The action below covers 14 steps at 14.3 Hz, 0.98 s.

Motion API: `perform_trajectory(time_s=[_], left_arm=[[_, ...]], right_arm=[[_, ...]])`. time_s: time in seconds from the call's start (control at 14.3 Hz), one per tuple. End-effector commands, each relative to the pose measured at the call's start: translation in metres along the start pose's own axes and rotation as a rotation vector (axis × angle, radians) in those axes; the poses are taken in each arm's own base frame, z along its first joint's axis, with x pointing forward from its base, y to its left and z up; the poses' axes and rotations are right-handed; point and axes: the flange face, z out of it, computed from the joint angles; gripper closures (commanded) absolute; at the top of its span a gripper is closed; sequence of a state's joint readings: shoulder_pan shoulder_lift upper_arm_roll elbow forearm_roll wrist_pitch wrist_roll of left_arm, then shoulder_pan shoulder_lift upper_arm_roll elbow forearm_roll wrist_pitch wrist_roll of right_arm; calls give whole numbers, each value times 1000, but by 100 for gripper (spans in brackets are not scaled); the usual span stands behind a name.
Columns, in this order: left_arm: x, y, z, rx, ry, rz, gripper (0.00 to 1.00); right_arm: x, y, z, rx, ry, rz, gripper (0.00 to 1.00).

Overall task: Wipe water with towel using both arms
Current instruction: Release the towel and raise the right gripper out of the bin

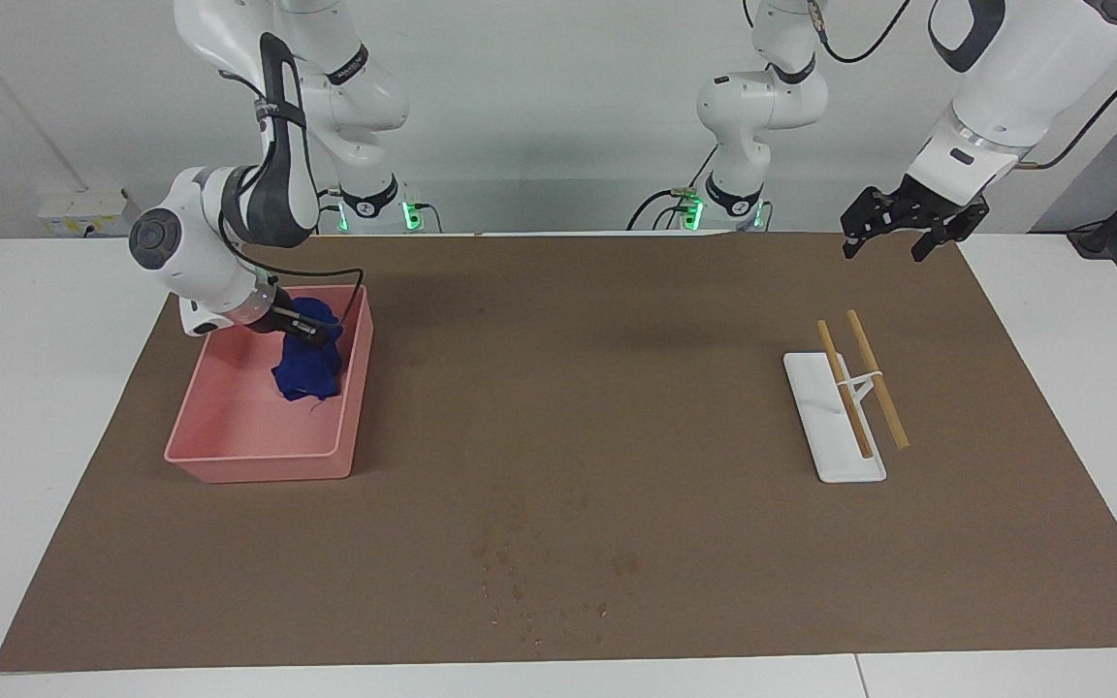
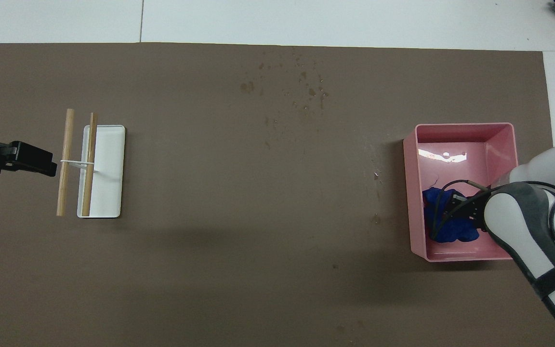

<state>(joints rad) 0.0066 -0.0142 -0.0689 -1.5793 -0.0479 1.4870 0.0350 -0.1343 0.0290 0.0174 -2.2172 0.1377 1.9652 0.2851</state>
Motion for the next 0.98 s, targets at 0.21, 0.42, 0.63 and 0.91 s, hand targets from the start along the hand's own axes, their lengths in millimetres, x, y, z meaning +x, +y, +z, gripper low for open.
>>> perform_trajectory(time_s=[0.21,0.42,0.63,0.91], left_arm=[[-4,-2,1,-3,5,5,0],[-4,-2,1,-3,5,5,0],[-4,-2,1,-3,5,5,0],[-4,-2,1,-3,5,5,0]], right_arm=[[-3,-9,-66,-30,87,-59,0],[-23,-34,-114,-61,173,-135,0],[-40,-60,-167,-92,238,-220,0],[-45,-61,-238,-68,339,-292,0]])
